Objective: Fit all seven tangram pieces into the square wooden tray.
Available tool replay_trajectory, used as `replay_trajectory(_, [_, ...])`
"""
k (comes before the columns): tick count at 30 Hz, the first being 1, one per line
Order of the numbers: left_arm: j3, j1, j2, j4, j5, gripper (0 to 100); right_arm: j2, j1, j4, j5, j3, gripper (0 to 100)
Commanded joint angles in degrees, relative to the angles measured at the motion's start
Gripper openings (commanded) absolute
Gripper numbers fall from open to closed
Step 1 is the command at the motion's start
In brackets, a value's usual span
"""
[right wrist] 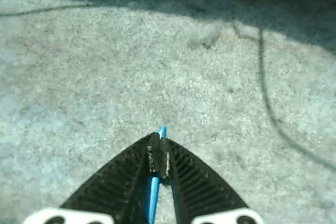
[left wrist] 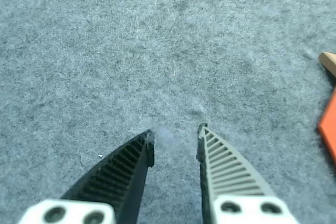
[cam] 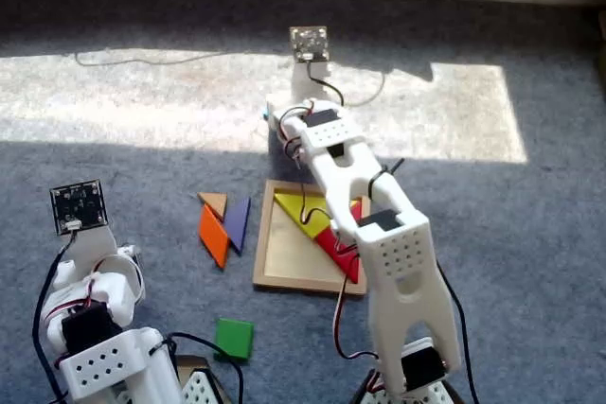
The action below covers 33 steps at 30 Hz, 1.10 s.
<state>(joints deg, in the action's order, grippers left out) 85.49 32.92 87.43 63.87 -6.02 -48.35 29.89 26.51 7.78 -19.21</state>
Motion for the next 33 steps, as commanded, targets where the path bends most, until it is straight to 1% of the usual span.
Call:
replay_trajectory(1, [-0.4,0.4,0.48,0.0,-0.53,14,4.26,5.49,4.26,-4.57,2.51,1.1])
replay_trajectory(7, [-0.4,0.4,0.48,0.0,-0.53,14,10.86,9.54,6.9,-11.52,8.92,1.1])
replay_trajectory(11, [-0.4,0.4,0.48,0.0,-0.53,14,15.34,11.65,6.9,-14.33,14.46,0.5])
replay_trajectory(14, [-0.4,0.4,0.48,0.0,-0.53,14,18.51,12.97,6.9,-15.03,18.07,0.5])
replay_trajectory(20, [-0.4,0.4,0.48,-0.09,-0.53,14,24.75,13.23,7.08,-15.03,25.54,0.5])
replay_trajectory(27, [-0.31,0.4,0.48,-0.09,-0.53,14,34.15,15.08,15.34,-15.03,32.4,0.5])
replay_trajectory(33, [-0.31,0.4,0.48,-0.09,-0.53,14,39.43,15.34,16.22,-14.77,33.19,0.5])
